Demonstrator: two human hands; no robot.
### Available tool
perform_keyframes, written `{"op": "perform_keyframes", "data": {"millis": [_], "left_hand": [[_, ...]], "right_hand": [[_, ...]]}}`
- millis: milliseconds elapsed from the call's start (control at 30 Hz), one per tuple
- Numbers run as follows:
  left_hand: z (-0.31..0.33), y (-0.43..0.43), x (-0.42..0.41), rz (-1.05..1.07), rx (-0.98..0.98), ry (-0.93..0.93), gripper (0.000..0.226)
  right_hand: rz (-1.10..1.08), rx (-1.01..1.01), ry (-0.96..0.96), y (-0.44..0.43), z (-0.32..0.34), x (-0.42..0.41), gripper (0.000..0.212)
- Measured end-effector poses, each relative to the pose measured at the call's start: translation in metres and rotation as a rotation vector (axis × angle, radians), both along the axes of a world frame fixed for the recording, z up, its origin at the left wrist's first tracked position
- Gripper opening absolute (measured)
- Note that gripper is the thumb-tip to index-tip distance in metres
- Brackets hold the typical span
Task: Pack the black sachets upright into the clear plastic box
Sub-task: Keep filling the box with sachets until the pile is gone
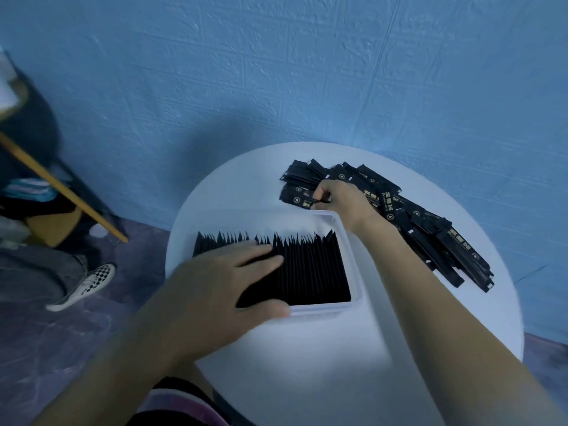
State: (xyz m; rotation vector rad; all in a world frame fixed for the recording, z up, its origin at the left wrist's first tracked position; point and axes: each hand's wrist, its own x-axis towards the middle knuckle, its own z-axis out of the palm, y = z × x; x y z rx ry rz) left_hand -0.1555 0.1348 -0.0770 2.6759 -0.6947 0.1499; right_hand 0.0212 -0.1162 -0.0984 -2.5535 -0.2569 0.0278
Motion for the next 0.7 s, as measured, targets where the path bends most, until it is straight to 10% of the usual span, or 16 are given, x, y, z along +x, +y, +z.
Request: {"op": "perform_keyframes", "data": {"millis": [233,400,700], "left_hand": [[-0.016,0.033,-0.008,0.204,-0.119,-0.058,0.083],[-0.021,0.017,-0.012,0.228,-0.217,-0.056,0.084],[-0.029,0.032,-0.035,0.275,-0.374,-0.011,0.088]], "right_hand": [[0.002,-0.083,0.067,-0.011,0.013,-0.015,0.020],[-0.076,0.205,-0.096,0.002,0.080,-0.079,0.022],[0.063,0.090,0.181,0.089,0.047,-0.159,0.028]]}}
